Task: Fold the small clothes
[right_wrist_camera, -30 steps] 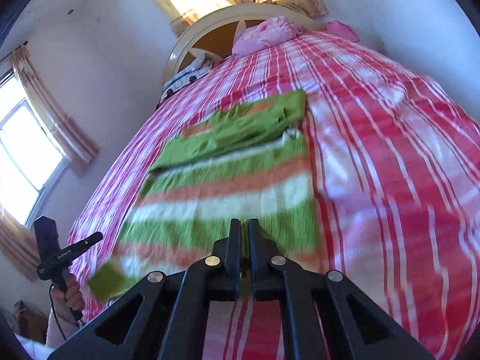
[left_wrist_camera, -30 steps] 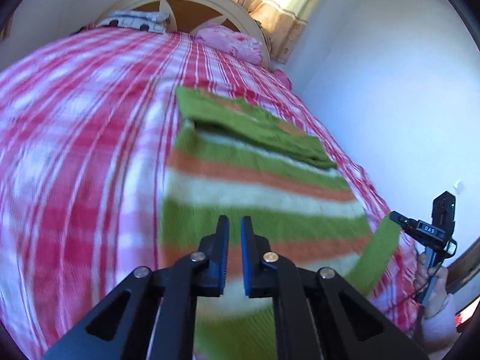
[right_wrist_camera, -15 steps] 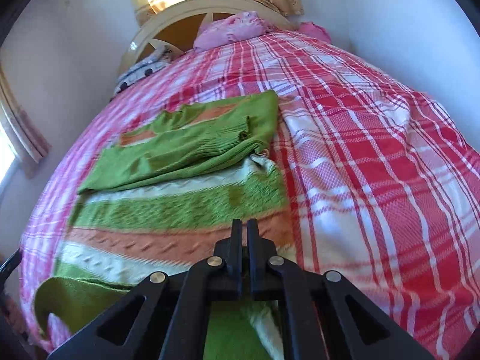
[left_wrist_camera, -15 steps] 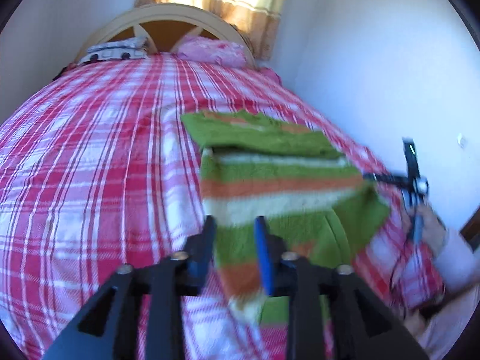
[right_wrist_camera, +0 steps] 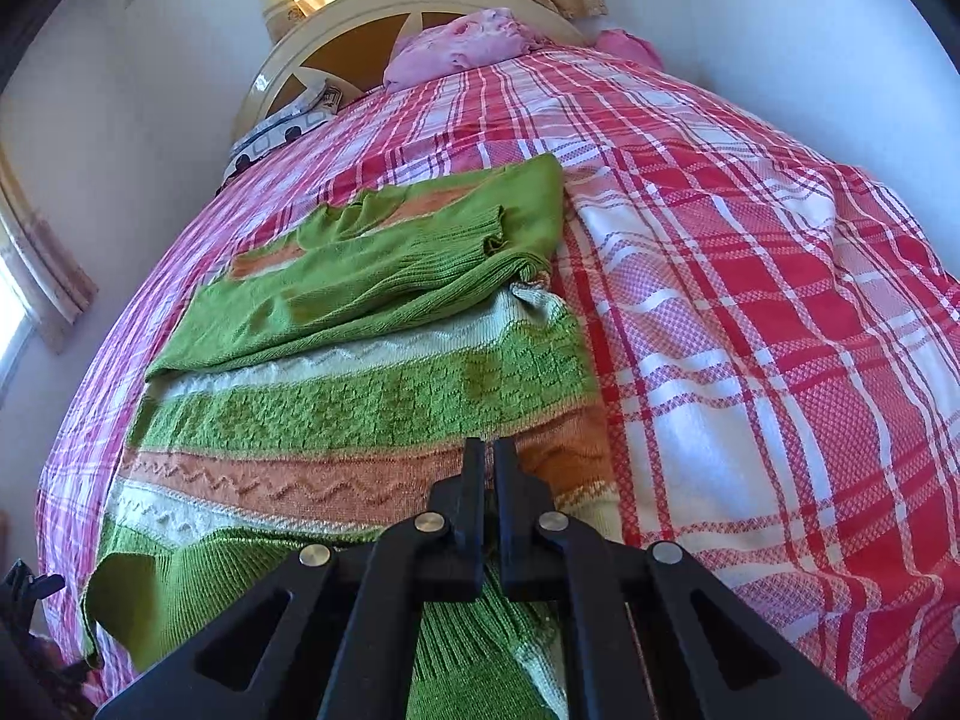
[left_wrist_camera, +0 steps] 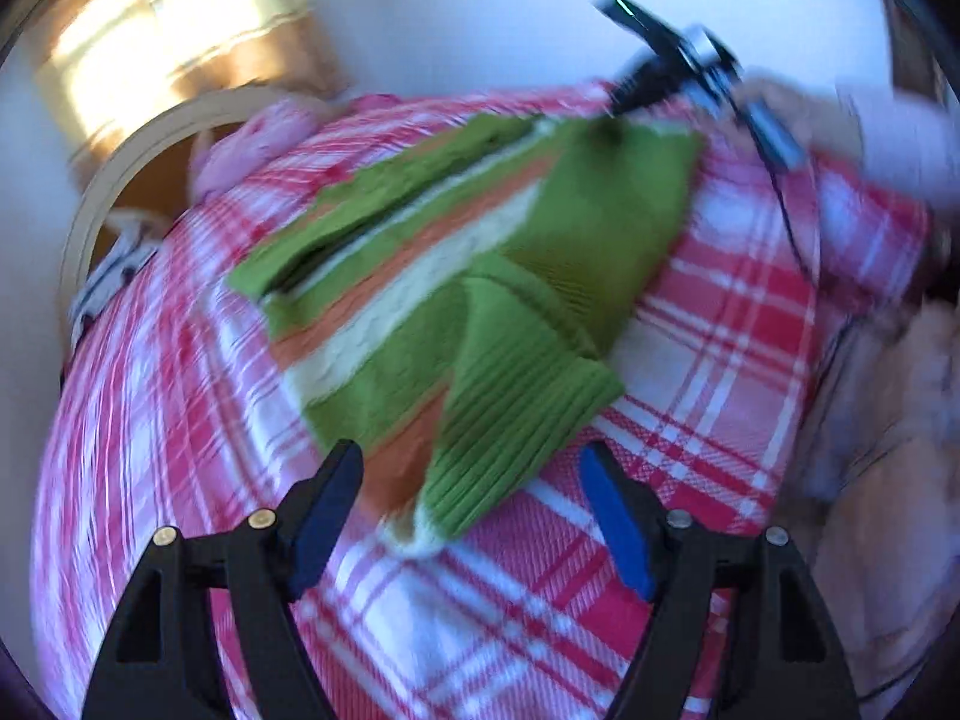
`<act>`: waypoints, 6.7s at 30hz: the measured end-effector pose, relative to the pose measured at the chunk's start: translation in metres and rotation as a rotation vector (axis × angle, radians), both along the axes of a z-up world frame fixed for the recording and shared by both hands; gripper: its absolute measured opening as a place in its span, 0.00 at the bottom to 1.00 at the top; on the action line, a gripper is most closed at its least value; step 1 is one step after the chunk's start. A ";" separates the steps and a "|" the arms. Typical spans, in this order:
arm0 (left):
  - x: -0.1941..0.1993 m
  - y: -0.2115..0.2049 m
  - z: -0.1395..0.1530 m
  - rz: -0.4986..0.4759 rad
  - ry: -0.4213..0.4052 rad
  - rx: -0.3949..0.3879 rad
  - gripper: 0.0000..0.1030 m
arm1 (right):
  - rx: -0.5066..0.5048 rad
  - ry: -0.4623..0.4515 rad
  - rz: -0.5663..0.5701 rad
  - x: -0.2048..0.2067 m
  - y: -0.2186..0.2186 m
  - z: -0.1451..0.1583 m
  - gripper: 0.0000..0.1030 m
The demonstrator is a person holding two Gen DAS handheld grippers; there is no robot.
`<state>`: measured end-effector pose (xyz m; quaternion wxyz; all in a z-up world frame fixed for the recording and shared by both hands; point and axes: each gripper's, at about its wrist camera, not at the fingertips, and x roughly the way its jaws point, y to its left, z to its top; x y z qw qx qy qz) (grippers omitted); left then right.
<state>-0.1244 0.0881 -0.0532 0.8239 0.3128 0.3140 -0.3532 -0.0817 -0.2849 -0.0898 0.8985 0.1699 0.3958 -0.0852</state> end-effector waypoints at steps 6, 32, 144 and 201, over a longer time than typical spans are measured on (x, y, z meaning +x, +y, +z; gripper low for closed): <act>0.041 -0.008 -0.012 0.009 0.189 -0.098 0.43 | 0.016 -0.029 0.022 -0.003 0.001 0.005 0.03; 0.092 0.048 -0.024 0.328 0.485 -0.685 0.47 | -0.146 0.010 0.243 -0.009 0.029 0.001 0.50; 0.323 0.013 0.015 0.876 0.185 -0.519 0.68 | -0.361 -0.177 -0.126 0.137 -0.040 0.067 0.17; 0.150 0.009 -0.029 0.977 0.320 -0.887 0.98 | -0.187 -0.042 0.255 0.098 0.124 -0.020 0.21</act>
